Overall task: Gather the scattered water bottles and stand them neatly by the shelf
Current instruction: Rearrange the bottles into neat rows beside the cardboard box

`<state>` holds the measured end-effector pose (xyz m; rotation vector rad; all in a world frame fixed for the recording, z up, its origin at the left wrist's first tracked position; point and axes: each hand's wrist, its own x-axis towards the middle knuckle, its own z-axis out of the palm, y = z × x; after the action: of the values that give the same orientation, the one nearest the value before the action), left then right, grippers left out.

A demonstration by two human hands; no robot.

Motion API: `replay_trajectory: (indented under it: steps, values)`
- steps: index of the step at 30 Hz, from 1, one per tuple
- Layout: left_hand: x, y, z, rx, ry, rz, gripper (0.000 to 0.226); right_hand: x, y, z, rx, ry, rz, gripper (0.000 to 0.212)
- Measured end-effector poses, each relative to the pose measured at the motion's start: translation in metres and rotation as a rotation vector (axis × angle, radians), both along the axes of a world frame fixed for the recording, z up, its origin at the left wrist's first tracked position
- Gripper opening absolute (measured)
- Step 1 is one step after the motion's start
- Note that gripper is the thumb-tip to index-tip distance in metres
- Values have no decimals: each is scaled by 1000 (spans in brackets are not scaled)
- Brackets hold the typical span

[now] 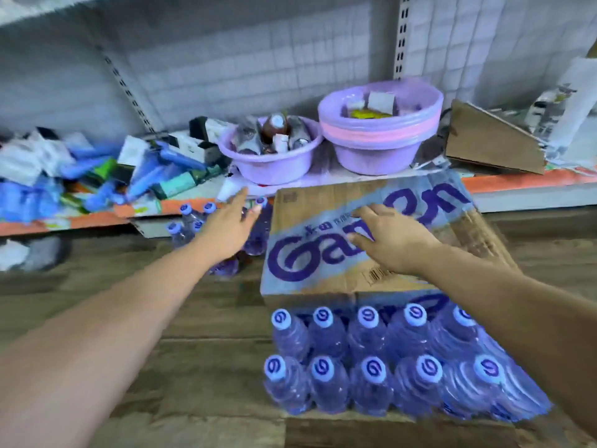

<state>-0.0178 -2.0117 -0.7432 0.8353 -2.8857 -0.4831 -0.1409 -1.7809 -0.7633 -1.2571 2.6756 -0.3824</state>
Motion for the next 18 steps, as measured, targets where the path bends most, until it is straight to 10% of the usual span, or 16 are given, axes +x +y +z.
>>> replay_trajectory:
  steps: [7,18]
  values:
    - [77,-182,-41,-3,19,169,54,41,-171,-31,-4,-61,57,52]
    - [36,-309,-116,-8,-230,-113,58,75,-369,-70,243,-78,84,62]
